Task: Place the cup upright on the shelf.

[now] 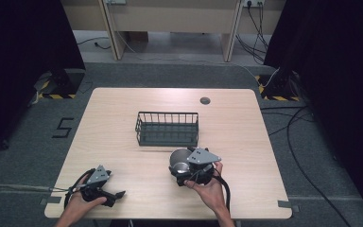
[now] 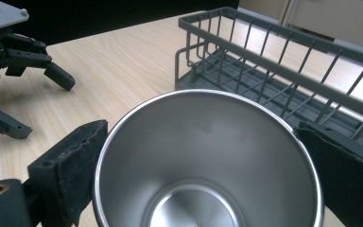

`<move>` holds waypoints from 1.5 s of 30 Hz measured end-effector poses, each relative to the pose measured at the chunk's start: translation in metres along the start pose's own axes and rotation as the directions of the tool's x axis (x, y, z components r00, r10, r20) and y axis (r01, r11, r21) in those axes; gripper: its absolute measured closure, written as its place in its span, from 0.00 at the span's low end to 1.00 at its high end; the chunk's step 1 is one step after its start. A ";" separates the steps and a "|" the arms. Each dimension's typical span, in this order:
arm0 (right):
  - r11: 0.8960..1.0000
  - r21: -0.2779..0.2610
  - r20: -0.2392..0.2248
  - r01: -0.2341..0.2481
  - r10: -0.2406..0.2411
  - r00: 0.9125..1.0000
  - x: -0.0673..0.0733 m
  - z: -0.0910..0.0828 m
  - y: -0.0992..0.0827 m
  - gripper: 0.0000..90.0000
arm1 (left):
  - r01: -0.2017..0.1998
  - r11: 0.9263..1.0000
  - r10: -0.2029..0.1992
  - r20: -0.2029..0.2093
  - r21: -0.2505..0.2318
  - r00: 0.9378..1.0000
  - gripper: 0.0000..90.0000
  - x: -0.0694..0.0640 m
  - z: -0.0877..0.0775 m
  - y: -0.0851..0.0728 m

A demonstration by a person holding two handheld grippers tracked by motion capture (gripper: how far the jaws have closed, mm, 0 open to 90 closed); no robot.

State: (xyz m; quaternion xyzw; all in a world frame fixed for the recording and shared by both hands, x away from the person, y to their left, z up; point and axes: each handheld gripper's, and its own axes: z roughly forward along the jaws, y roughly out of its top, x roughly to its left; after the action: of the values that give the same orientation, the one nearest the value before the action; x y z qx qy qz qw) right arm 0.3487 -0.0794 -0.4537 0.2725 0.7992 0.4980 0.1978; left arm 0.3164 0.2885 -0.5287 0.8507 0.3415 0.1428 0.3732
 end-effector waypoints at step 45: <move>0.999 -0.028 -0.026 0.015 -0.016 1.000 -0.029 0.008 0.107 0.07 | 0.002 1.000 -0.002 0.000 -0.002 1.000 0.00 0.000 0.000 0.000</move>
State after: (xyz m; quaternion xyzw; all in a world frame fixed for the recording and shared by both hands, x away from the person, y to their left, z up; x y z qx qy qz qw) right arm 0.4018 -0.0543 -0.3596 0.2568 0.7967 0.5110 0.1951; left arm 0.3164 0.2884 -0.5287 0.8500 0.3422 0.1427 0.3742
